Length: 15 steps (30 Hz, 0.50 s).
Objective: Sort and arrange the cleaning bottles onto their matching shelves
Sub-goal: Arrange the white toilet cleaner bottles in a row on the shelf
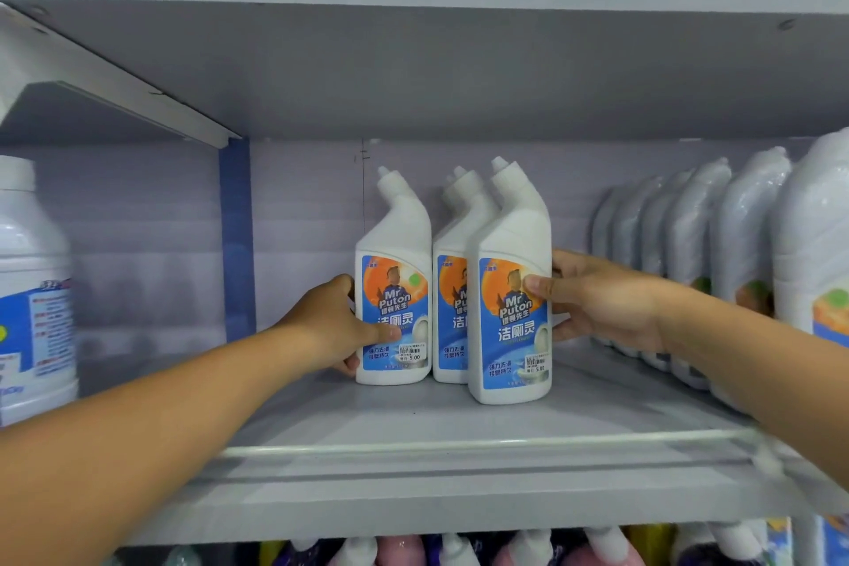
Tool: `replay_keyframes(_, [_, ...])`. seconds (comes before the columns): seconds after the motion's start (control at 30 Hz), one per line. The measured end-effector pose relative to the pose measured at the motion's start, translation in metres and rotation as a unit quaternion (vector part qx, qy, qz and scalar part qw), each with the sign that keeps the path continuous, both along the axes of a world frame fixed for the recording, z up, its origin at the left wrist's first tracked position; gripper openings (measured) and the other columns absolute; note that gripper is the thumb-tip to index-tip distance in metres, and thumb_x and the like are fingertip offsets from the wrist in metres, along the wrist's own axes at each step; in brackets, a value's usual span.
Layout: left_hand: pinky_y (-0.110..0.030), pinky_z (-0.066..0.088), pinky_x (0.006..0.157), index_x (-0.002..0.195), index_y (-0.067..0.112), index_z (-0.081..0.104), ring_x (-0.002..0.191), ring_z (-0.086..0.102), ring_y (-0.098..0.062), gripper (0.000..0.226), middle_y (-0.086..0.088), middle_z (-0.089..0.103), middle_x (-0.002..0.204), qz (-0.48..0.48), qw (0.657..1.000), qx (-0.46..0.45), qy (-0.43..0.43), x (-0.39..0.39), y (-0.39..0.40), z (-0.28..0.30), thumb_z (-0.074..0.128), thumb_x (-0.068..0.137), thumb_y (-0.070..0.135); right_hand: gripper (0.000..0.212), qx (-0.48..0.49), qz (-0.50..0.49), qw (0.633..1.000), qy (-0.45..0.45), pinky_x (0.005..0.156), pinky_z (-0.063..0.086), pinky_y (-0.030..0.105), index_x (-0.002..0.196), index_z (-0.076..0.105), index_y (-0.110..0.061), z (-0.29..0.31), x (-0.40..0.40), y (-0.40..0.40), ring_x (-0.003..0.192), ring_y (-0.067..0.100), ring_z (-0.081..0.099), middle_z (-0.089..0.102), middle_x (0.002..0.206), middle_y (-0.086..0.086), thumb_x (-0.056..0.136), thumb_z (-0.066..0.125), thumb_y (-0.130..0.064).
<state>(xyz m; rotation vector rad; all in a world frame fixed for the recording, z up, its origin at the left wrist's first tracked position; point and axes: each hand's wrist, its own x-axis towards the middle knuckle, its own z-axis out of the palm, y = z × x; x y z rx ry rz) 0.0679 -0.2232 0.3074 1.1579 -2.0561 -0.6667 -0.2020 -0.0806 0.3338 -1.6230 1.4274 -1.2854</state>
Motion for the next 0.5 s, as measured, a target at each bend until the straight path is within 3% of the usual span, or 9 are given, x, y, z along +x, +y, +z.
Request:
replay_keyframes(0.2, [-0.036, 0.062, 0.058, 0.113, 0.021, 0.048, 0.076, 0.072, -0.018, 0.059, 0.003, 0.064, 0.107, 0.032, 0.999, 0.013, -0.020, 0.002, 0.006, 0.005, 0.086, 0.076, 0.046, 0.027, -0.011, -0.039, 0.999, 0.007, 0.093, 0.058, 0.057, 0.129, 0.056, -0.015, -0.003, 0.007, 0.002, 0.107, 0.026, 0.074, 0.076, 0.116, 0.005, 0.103, 0.058, -0.025])
replay_keyframes(0.3, [-0.029, 0.046, 0.057, 0.108, 0.019, 0.047, 0.073, 0.057, -0.011, 0.060, 0.004, 0.057, 0.095, 0.107, 0.987, -0.116, 0.025, 0.004, 0.019, 0.017, 0.080, 0.076, 0.057, 0.029, -0.014, -0.049, 0.999, 0.006, 0.091, 0.059, 0.056, 0.129, 0.056, -0.016, -0.003, 0.013, 0.005, 0.105, 0.026, 0.075, 0.077, 0.114, 0.004, 0.102, 0.061, -0.026])
replay_keyframes(0.33, [-0.030, 0.045, 0.057, 0.103, 0.018, 0.051, 0.071, 0.056, -0.014, 0.052, 0.002, 0.059, 0.089, 0.088, 0.982, -0.151, 0.073, 0.002, 0.026, 0.022, 0.080, 0.079, 0.054, 0.029, -0.014, -0.046, 0.999, 0.007, 0.091, 0.059, 0.056, 0.129, 0.056, -0.017, -0.003, 0.018, 0.006, 0.105, 0.025, 0.075, 0.077, 0.114, 0.003, 0.101, 0.061, -0.026])
replay_keyframes(0.4, [-0.038, 0.057, 0.069, 0.098, 0.024, 0.061, 0.079, 0.066, -0.023, 0.037, -0.002, 0.069, 0.090, -0.027, 0.980, -0.139, 0.143, -0.003, 0.038, 0.027, 0.082, 0.078, 0.047, 0.030, -0.017, -0.031, 0.999, 0.015, 0.092, 0.060, 0.053, 0.130, 0.056, -0.020, -0.002, 0.035, 0.007, 0.105, 0.023, 0.075, 0.076, 0.116, 0.001, 0.101, 0.062, -0.027])
replay_keyframes(0.5, [-0.041, 0.060, 0.091, 0.111, 0.033, 0.061, 0.096, 0.074, -0.011, 0.057, 0.009, 0.076, 0.103, -0.175, 0.977, -0.054, 0.106, -0.005, 0.051, 0.024, 0.089, 0.063, 0.048, 0.028, -0.028, -0.041, 0.996, 0.080, 0.086, 0.063, 0.049, 0.126, 0.059, -0.021, 0.000, 0.067, 0.004, 0.100, 0.023, 0.075, 0.075, 0.115, 0.002, 0.101, 0.062, -0.033])
